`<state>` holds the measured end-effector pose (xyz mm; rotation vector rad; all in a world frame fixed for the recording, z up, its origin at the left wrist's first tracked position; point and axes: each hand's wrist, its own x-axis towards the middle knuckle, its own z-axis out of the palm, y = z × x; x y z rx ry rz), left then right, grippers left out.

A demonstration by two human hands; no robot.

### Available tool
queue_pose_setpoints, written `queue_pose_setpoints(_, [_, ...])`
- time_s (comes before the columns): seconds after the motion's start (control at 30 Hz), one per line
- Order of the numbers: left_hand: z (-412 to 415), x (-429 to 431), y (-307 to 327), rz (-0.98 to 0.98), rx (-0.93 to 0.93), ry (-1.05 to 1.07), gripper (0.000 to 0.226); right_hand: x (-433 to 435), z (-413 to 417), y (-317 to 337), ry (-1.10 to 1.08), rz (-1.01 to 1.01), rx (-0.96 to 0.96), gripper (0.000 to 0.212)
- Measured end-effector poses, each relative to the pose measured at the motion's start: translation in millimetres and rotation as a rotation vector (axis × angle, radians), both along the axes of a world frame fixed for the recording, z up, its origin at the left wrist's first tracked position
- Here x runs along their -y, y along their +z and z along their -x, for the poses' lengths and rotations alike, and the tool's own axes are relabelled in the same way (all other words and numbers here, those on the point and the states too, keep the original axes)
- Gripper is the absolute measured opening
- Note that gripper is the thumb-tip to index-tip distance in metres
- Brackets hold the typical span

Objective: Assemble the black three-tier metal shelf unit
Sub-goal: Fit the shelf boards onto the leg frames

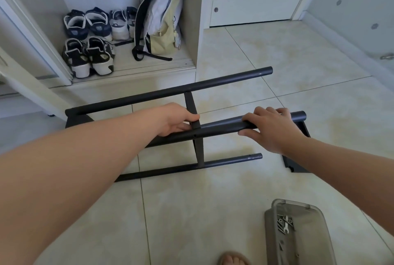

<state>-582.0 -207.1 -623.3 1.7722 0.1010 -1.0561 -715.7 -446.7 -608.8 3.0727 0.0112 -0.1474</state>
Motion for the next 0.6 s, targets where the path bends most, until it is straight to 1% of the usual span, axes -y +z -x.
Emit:
queue_pose_setpoints(0.07, [-0.8, 0.6, -4.6, -0.010, 0.005, 0.006, 0.036, -1.4, -5.9, -3.1, -0.001, 0.000, -0.093, 0.048])
queue_pose_setpoints(0.17, [-3.8, -0.5, -14.1, -0.028, 0.009, 0.030, 0.042, -3.3, -14.8, -12.2, -0.002, -0.022, -0.174, 0.042])
queue_pose_setpoints(0.23, [-6.3, -2.5, -20.9, -0.033, 0.003, 0.044, 0.055, -3.1, -20.7, -19.6, -0.005, -0.033, -0.208, 0.039])
queue_pose_setpoints(0.3, [-8.2, -3.4, -27.6, -0.036, -0.006, 0.044, 0.061, -2.8, -24.2, -25.9, -0.016, -0.058, -0.237, 0.037])
queue_pose_setpoints(0.5, [-6.0, 3.5, -39.6, -0.054, 0.000, 0.004, 0.048, 3.0, -22.5, -45.9, -0.055, -0.124, -0.286, 0.034])
queue_pose_setpoints(0.6, [-6.2, 5.5, -42.9, -0.049, -0.013, -0.007, 0.041, 5.4, -21.0, -50.8, -0.062, -0.126, -0.290, 0.034])
